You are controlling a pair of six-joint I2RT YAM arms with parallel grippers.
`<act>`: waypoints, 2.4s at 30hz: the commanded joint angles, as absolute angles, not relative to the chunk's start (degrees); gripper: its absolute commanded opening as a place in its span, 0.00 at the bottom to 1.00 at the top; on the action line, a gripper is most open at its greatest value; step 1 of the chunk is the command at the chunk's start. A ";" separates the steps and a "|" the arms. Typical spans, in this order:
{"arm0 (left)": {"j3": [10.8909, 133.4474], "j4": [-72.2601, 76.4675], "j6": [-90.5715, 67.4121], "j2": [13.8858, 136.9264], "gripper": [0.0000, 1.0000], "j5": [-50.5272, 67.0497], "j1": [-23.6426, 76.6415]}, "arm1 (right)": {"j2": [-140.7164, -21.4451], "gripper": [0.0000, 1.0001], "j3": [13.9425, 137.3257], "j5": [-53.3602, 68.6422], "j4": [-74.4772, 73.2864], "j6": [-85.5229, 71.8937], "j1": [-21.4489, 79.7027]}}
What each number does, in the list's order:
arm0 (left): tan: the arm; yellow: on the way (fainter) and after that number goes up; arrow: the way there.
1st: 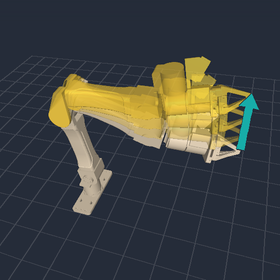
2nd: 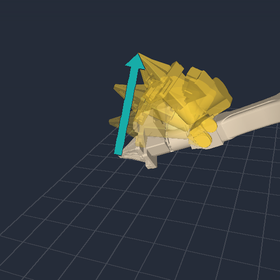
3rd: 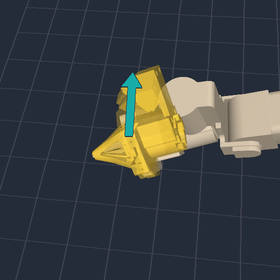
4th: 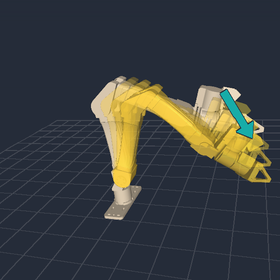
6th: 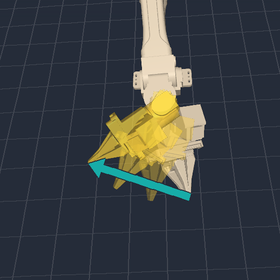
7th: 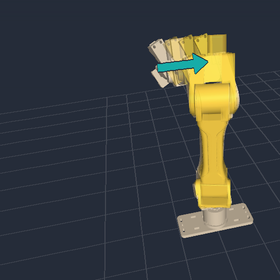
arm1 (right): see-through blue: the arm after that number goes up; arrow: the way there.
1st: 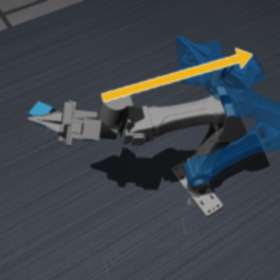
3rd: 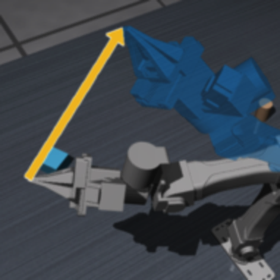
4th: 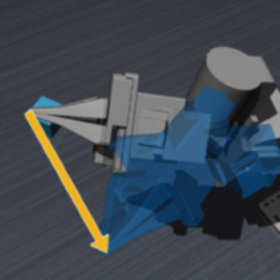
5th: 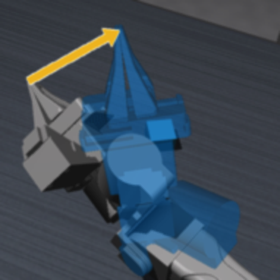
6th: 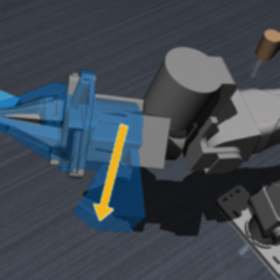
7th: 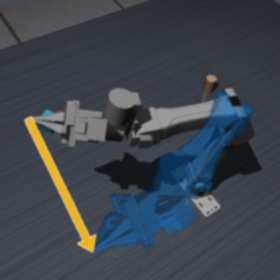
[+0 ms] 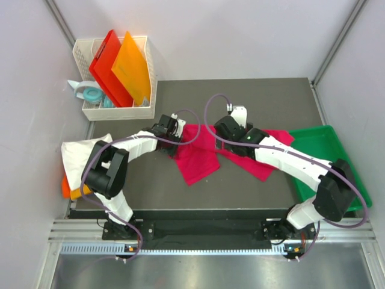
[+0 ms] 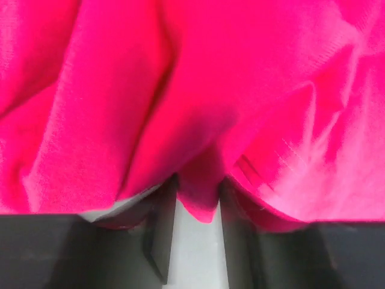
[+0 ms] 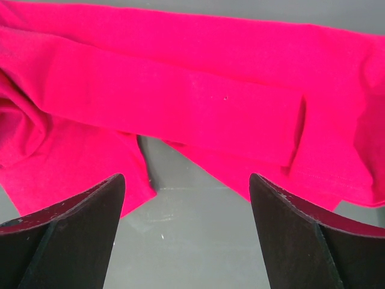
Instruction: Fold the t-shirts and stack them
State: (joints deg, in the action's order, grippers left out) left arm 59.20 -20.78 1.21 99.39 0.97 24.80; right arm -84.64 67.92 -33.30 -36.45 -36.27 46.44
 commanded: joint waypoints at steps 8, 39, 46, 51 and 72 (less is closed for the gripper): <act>59.77 -20.57 0.35 95.72 0.06 -1.85 24.61 | -79.37 0.84 64.43 -36.21 -35.86 -39.81 45.62; 58.18 -21.71 1.41 90.53 0.00 -3.96 24.61 | -89.03 0.71 51.06 -26.89 -31.46 -43.77 22.85; 57.83 -21.53 1.49 90.35 0.00 -4.39 24.61 | -92.20 0.45 51.77 -28.82 -32.08 -44.12 22.76; 57.31 -21.10 1.58 89.74 0.00 -4.66 24.52 | -90.80 0.17 51.68 -30.58 -33.13 -44.56 22.85; 88.87 -32.78 5.71 74.88 0.00 -3.87 6.33 | -71.98 0.00 105.55 -42.19 -49.74 -26.55 21.10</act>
